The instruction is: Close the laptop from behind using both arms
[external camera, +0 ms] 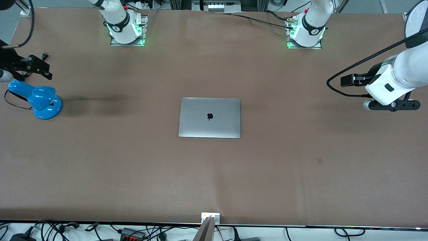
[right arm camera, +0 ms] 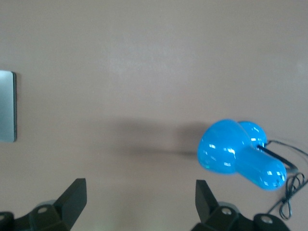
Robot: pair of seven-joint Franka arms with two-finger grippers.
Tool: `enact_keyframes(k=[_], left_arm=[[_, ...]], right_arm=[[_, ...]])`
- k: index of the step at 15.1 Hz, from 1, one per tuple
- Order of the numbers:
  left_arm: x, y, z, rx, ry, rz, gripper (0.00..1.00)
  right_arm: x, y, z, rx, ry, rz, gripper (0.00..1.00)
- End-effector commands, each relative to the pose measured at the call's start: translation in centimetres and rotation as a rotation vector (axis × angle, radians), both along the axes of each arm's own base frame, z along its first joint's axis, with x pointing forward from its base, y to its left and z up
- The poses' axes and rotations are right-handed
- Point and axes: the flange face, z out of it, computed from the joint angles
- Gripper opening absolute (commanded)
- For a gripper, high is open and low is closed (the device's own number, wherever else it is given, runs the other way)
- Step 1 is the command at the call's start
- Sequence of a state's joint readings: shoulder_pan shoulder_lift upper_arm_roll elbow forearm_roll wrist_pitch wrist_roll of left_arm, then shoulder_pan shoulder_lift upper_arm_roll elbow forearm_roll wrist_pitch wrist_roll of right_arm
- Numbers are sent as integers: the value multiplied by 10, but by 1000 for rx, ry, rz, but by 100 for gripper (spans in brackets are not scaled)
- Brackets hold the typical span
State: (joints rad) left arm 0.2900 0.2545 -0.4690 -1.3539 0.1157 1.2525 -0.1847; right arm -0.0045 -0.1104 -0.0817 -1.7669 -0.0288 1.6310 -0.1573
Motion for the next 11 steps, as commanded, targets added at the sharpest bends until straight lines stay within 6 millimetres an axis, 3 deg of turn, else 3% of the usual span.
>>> enact_keyframes(k=[1,2,4,8,11], left_arm=[[3,23,19,-143,-81,44,100],[-7,23,29,-140,-86,48,100],[-20,22,23,-98,-92,62,100],[-19,22,23,-90,-136,64,100],[-48,17,11,-61,-196,53,100]], right_arm=[[13,3,15,-7,80,-79,100],[15,4,15,-8,68,-86,100],[17,4,13,-7,59,-85,100],[19,7,12,7,57,-81,100],[18,5,13,7,58,-90,100]])
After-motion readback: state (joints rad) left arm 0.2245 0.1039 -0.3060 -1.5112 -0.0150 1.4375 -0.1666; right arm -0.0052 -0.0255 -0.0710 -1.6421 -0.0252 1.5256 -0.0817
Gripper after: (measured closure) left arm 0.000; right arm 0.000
